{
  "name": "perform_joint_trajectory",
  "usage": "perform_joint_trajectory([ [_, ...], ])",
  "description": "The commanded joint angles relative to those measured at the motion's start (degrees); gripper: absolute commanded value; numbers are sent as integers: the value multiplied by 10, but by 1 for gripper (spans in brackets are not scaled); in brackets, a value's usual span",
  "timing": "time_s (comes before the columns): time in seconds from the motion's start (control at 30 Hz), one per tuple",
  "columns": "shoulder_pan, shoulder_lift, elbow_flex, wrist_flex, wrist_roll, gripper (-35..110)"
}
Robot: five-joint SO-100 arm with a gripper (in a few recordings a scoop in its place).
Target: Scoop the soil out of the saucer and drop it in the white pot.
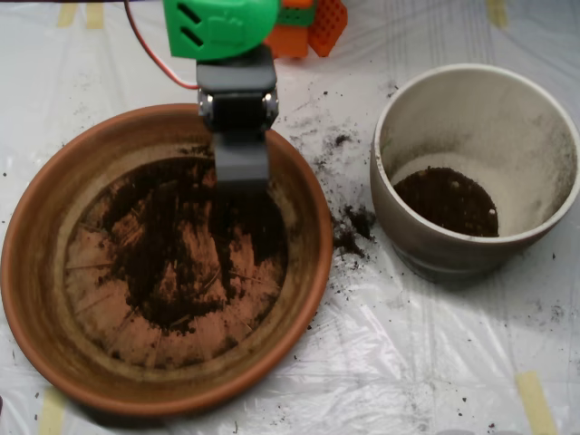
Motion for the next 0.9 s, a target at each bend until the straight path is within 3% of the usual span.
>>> perform_joint_trajectory([
  [0.0, -31, 74, -76, 37, 12, -1],
  [0.33, -155, 65, -213, 108, 48, -1],
  [0.57, -268, -38, -347, 163, 75, -1],
  [0.87, -382, -107, -379, 156, 90, -1],
])
